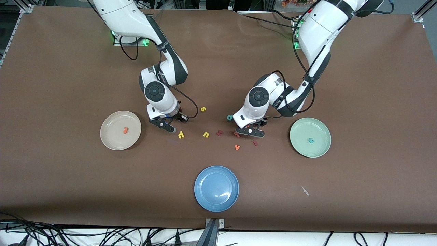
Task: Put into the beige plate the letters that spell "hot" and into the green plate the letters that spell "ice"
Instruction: 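Drop the blue o on the beige plate while the left gripper grasps the e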
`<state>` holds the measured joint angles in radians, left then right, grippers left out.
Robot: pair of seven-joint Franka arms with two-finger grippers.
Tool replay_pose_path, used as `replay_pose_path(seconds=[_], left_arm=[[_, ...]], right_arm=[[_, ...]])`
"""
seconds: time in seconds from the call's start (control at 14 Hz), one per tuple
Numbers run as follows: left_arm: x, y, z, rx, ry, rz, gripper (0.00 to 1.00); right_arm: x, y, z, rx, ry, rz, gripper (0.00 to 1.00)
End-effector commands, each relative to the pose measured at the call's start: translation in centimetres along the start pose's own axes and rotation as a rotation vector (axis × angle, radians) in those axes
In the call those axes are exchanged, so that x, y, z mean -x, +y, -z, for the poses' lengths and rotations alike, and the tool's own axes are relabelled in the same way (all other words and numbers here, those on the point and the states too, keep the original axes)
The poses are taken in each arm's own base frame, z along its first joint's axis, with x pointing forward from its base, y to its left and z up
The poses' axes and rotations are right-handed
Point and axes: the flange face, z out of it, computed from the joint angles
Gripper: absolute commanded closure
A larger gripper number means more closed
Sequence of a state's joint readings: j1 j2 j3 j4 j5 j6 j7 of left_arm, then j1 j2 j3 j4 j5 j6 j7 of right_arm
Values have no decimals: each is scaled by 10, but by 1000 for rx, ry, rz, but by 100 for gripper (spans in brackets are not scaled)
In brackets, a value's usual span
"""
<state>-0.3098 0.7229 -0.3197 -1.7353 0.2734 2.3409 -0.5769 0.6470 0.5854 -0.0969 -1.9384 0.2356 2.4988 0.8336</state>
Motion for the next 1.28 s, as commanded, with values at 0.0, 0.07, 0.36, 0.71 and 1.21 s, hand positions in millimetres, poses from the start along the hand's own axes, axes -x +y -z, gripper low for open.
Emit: replay_pose_path(seconds=[0.0, 0.07, 0.36, 0.71, 1.21], left_arm=[[-8, 1, 1, -10, 24, -25, 63], [-17, 1, 11, -4, 49, -19, 70], [-20, 3, 14, 4, 55, -14, 72], [-18, 7, 10, 2, 50, -18, 17], [-15, 7, 6, -4, 43, -27, 61]], right_arm=[[2, -6, 1, -22, -7, -27, 76], [2, -5, 1, -21, -7, -27, 79], [-7, -5, 15, -23, 5, 22, 80], [-72, 71, 69, 74, -53, 217, 81], [-115, 195, 76, 66, 46, 478, 81]])
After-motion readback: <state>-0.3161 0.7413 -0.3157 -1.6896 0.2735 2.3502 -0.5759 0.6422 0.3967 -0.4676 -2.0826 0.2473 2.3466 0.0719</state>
